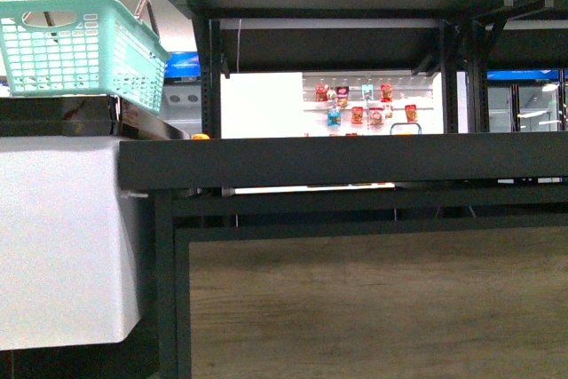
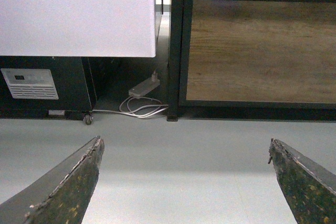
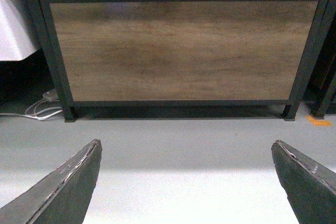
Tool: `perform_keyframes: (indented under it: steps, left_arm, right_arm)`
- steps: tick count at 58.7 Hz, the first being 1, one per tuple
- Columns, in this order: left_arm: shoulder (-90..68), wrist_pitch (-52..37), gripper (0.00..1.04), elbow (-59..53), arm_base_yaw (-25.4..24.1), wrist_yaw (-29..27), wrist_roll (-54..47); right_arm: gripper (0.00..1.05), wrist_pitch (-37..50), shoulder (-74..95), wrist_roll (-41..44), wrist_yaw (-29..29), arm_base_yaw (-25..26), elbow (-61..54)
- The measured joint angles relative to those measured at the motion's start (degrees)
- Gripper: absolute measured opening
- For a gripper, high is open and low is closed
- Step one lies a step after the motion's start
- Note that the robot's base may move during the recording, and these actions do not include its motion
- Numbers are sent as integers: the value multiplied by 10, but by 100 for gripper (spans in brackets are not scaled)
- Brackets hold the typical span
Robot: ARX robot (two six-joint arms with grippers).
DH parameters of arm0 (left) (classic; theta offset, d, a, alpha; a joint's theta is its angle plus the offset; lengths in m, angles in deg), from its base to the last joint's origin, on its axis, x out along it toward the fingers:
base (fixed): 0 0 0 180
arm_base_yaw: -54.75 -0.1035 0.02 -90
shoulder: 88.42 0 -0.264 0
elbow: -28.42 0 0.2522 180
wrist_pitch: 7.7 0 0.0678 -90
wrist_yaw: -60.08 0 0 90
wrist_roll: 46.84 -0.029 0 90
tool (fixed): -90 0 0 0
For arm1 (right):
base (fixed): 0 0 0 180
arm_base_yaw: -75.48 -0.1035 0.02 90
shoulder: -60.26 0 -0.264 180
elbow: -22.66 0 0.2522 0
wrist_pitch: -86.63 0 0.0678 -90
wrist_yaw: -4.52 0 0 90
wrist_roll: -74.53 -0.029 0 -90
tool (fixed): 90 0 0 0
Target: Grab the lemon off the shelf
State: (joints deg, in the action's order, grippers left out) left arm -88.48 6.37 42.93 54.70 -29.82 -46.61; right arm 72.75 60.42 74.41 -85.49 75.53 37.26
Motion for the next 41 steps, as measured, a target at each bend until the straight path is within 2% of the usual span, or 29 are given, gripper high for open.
perform_keyframes:
  steps: [41]
  left_arm:
    - [0, 0, 97, 0, 0, -1, 0]
  right_arm:
    - [97, 0, 0, 0, 0, 0, 0]
